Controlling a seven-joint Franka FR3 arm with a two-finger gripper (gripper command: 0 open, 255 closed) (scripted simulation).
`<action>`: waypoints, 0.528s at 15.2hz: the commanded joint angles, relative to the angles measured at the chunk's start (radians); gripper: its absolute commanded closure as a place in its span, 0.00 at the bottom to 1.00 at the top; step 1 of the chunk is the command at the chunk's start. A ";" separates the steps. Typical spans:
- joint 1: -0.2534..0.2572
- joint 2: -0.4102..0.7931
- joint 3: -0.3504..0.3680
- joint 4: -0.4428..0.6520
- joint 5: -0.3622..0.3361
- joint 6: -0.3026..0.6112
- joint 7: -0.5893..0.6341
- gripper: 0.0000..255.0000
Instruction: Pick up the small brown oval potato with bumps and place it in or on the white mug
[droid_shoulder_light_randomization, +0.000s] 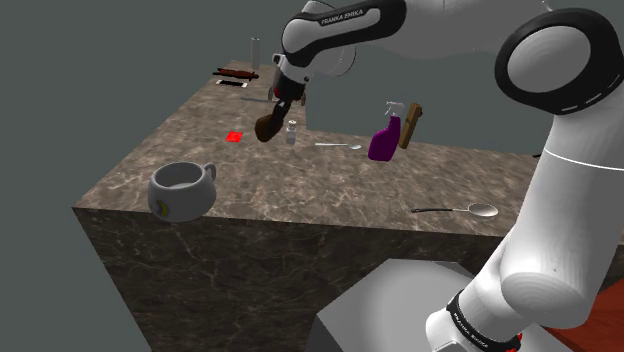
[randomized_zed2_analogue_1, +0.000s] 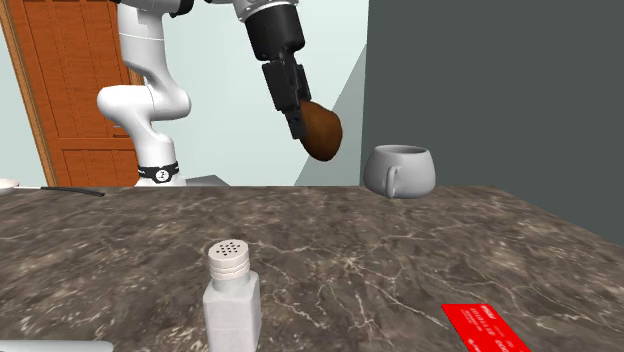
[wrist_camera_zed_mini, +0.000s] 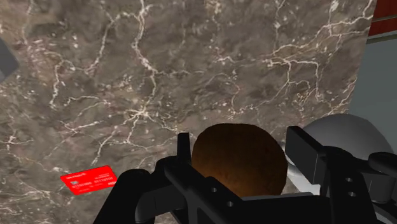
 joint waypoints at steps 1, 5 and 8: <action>0.000 -0.005 -0.001 0.021 -0.004 -0.026 0.008 1.00; 0.000 -0.014 -0.002 0.055 -0.010 -0.068 0.018 1.00; 0.043 -0.006 0.019 0.062 -0.028 -0.052 0.087 1.00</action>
